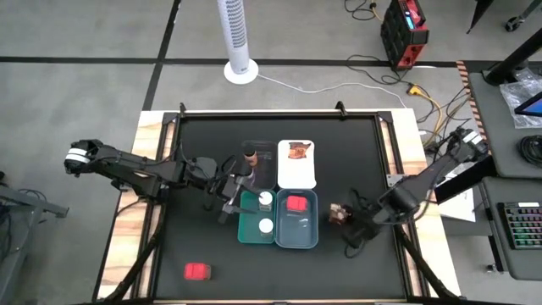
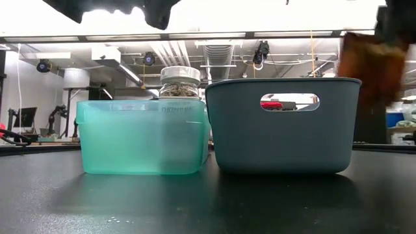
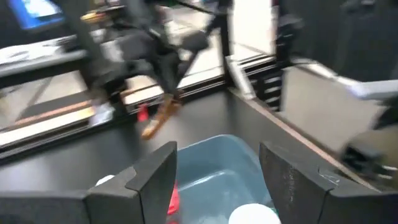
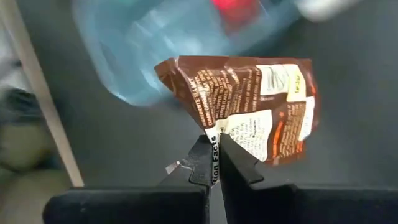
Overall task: Sort spices by type
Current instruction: Put the orange seasoning pack into the white bin
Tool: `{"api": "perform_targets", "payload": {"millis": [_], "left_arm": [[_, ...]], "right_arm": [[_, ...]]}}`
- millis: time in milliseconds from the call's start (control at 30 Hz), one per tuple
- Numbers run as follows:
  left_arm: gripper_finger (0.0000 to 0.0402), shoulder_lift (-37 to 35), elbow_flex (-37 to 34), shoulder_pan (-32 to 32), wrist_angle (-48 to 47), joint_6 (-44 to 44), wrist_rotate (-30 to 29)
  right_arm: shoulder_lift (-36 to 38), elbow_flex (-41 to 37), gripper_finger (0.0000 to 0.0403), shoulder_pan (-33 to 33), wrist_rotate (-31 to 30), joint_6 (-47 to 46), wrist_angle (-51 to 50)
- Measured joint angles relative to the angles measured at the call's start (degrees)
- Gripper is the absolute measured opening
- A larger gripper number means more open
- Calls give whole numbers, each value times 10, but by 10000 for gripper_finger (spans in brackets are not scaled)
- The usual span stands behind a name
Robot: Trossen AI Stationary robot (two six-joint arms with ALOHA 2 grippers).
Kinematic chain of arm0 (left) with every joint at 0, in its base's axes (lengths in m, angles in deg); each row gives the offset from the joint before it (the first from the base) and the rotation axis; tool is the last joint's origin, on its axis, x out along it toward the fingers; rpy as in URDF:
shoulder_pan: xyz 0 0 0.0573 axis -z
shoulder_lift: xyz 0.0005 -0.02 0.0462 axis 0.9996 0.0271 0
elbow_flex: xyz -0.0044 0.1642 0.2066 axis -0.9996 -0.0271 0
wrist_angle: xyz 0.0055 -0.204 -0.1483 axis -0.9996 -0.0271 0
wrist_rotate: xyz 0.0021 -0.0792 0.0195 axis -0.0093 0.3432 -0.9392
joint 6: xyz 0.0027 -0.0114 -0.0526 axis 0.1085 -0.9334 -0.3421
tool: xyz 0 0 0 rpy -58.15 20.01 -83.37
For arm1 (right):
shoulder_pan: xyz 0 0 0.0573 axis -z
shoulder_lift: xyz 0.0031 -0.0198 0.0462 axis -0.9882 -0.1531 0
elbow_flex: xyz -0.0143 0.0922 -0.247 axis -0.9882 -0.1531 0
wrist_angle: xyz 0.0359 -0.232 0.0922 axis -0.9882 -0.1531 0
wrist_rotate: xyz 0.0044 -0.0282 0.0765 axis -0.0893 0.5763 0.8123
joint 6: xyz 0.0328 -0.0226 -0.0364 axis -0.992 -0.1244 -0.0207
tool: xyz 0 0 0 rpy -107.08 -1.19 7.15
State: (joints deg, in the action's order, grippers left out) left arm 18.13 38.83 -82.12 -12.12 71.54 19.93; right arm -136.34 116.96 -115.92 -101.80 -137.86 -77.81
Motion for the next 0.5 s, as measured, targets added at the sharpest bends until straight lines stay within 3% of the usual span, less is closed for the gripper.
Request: {"api": "perform_targets", "payload": {"millis": [167, 333, 500], "left_arm": [[213, 1, 0, 8, 4, 14, 69], [213, 14, 0, 34, 24, 31, 51], [237, 19, 0, 40, 37, 24, 12]], "right_arm": [[14, 22, 9, 5, -57, 150, 172], [3, 24, 9, 21, -34, 306, 333], [-10, 24, 9, 47, 20, 375, 410]]}}
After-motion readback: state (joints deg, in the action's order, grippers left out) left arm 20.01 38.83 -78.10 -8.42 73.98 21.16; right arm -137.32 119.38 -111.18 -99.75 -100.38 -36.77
